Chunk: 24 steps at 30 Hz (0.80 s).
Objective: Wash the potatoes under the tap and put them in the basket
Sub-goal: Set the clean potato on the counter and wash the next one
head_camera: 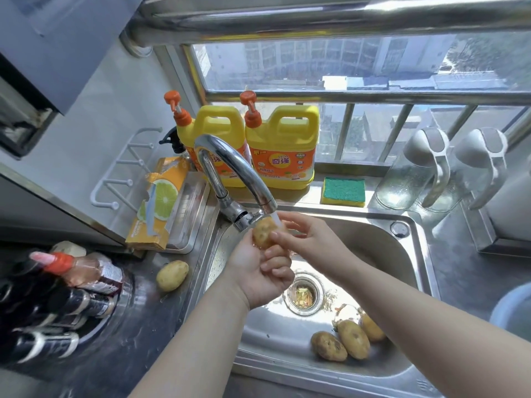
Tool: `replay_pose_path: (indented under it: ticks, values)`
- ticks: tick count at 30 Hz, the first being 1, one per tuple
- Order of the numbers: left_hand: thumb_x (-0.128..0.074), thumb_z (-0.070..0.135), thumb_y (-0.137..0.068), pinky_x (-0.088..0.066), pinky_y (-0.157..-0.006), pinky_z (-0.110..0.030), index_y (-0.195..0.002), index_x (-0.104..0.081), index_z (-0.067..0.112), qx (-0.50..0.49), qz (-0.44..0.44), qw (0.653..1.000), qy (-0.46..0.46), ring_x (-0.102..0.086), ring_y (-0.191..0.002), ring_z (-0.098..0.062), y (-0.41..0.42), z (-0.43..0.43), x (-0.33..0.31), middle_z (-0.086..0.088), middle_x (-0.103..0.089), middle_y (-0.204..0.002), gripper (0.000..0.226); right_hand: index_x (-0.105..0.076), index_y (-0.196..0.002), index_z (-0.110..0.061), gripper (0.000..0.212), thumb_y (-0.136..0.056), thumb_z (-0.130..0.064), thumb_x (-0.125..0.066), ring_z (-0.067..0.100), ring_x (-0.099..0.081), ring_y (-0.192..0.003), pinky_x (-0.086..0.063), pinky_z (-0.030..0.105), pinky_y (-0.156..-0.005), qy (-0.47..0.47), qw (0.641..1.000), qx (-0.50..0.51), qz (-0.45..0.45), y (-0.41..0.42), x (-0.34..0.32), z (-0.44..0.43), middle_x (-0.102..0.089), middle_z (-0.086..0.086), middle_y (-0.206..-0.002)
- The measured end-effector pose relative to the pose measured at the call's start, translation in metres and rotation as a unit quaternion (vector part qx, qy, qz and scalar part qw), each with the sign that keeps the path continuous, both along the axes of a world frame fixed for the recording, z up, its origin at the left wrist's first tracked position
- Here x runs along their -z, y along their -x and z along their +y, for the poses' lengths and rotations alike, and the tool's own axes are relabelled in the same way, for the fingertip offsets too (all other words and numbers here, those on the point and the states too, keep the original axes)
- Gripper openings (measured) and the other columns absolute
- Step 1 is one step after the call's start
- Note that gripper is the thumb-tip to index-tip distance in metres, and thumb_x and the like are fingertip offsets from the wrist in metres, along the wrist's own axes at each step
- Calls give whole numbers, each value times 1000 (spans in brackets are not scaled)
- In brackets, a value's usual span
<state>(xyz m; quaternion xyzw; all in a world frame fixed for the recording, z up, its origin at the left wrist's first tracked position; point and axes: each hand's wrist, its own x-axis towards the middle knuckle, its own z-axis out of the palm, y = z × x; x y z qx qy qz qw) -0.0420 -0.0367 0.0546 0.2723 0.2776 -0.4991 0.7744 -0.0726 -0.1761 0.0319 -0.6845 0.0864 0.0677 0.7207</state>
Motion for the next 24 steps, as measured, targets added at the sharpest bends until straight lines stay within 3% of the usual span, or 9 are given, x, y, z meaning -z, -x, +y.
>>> replay_pose_path:
  ticks: [4, 8, 10, 12, 14, 18, 20, 24]
  values:
    - [-36, 64, -98, -20, -41, -20, -56, -51, 23, 34, 6, 998, -48, -23, -31, -7, 6, -2, 5, 9, -27, -43, 61, -73, -117, -26, 35, -85, -15, -81, 18, -72, -96, -56, 39, -96, -30, 998, -42, 28, -3, 1, -6, -78, 12, -108]
    - [-37, 71, -95, -30, -46, -21, -55, -42, 25, 74, 4, 994, -74, -26, -34, -7, 10, -4, 8, 9, -27, -47, 61, -74, -115, -23, 43, -76, -22, -89, 12, -68, -88, -55, 33, -90, -2, 995, -83, 58, -8, 2, -13, -76, 2, -95]
    - [-39, 71, -94, -40, -60, -25, -61, -45, 23, 79, 5, 994, -72, -28, -36, -7, 8, -3, 10, 10, -30, -50, 59, -73, -118, -23, 46, -75, -23, -88, 15, -67, -94, -54, 38, -94, -4, 989, -134, 62, -12, 0, -20, -75, 6, -100]
    - [-40, 72, -93, -48, -89, -37, -66, -51, 19, 84, 11, 994, -71, -32, -39, -7, 6, -1, 13, 10, -33, -53, 60, -70, -121, -22, 42, -81, -14, -83, 17, -65, -95, -53, 41, -96, 6, 980, -189, 55, -16, -3, -29, -72, 7, -101]
    - [-38, 74, -91, -38, -109, -53, -71, -62, 17, 98, 11, 992, -78, -41, -48, -8, 4, -1, 15, 8, -42, -59, 64, -69, -122, -25, 43, -84, -5, -79, 17, -66, -95, -52, 41, -98, 31, 974, -217, 54, -18, -9, -34, -72, 5, -102]
    - [-41, 76, -86, -24, -107, -76, -98, -78, 25, 126, -34, 985, -115, -60, -97, -22, 1, -8, 18, -2, -64, -90, 64, -70, -117, -29, 39, -81, -18, -82, 11, -69, -85, -56, 37, -89, 125, 973, -192, 36, -20, -13, -30, -73, -5, -95]
    - [-37, 76, -87, -18, -106, -80, -110, -77, 28, 140, -63, 979, -132, -56, -119, -28, -2, -12, 17, -4, -67, -108, 67, -72, -110, -32, 34, -78, -34, -84, 15, -70, -81, -59, 43, -83, 157, 978, -133, 30, -18, -10, -23, -74, -4, -89]
    - [-31, 77, -87, -12, -106, -81, -97, -81, 28, 176, -96, 969, -147, -49, -127, -29, -7, -14, 14, 2, -68, -111, 71, -73, -97, -21, 19, -87, -37, -77, 17, -66, -74, -56, 39, -70, 89, 991, -101, 18, -14, -10, -18, -70, 0, -79]
